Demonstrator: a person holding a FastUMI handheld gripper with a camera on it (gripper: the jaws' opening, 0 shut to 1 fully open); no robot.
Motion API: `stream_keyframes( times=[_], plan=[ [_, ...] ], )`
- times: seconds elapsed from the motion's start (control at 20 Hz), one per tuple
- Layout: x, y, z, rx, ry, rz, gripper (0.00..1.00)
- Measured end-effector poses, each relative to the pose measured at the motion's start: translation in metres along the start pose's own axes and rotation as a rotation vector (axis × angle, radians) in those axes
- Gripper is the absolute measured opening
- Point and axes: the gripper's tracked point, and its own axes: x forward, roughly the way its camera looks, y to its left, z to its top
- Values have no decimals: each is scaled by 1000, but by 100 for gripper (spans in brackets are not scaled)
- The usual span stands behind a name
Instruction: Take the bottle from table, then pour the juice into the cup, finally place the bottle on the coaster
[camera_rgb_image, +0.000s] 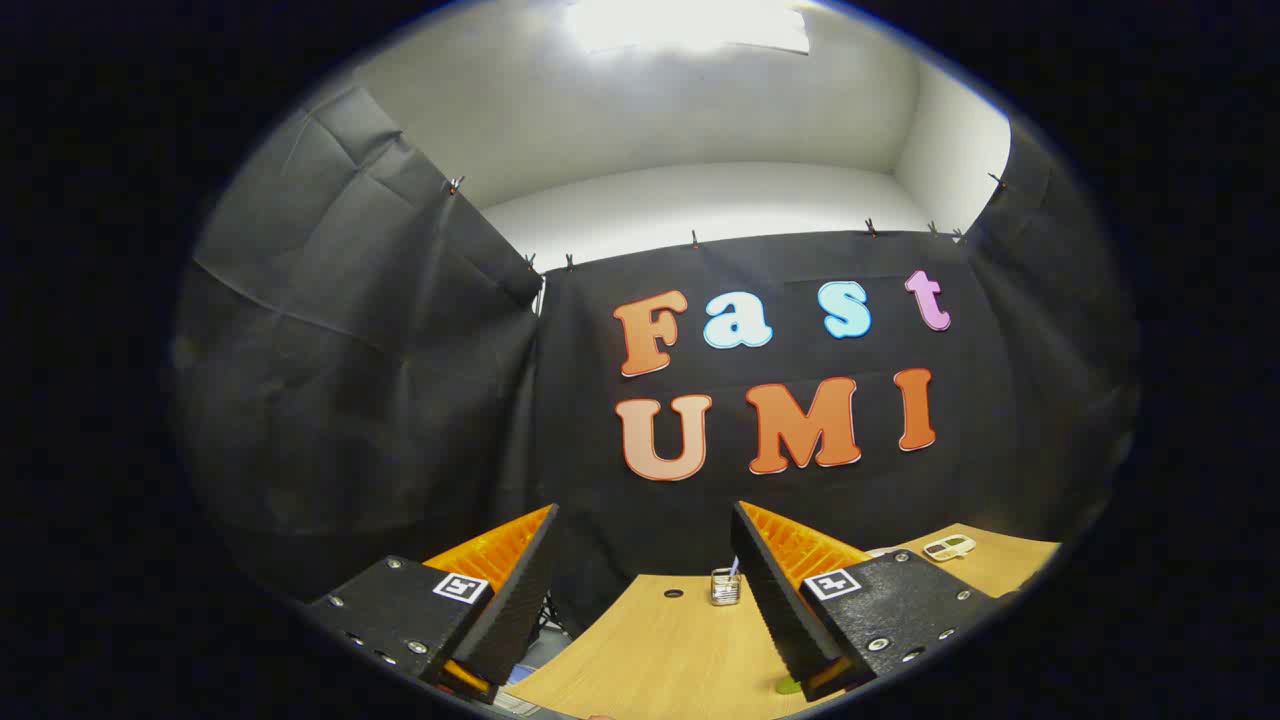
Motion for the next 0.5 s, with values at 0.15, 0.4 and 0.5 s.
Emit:
stream_keyframes(
  times=[0.15, 0.4, 0.5],
  plan=[
    [8, 5, -8, 2, 18, 3, 99],
    [10, 10, -14, -12, 35, 15, 99],
    [7, 11, -8, -4, 24, 19, 99]
  ],
)
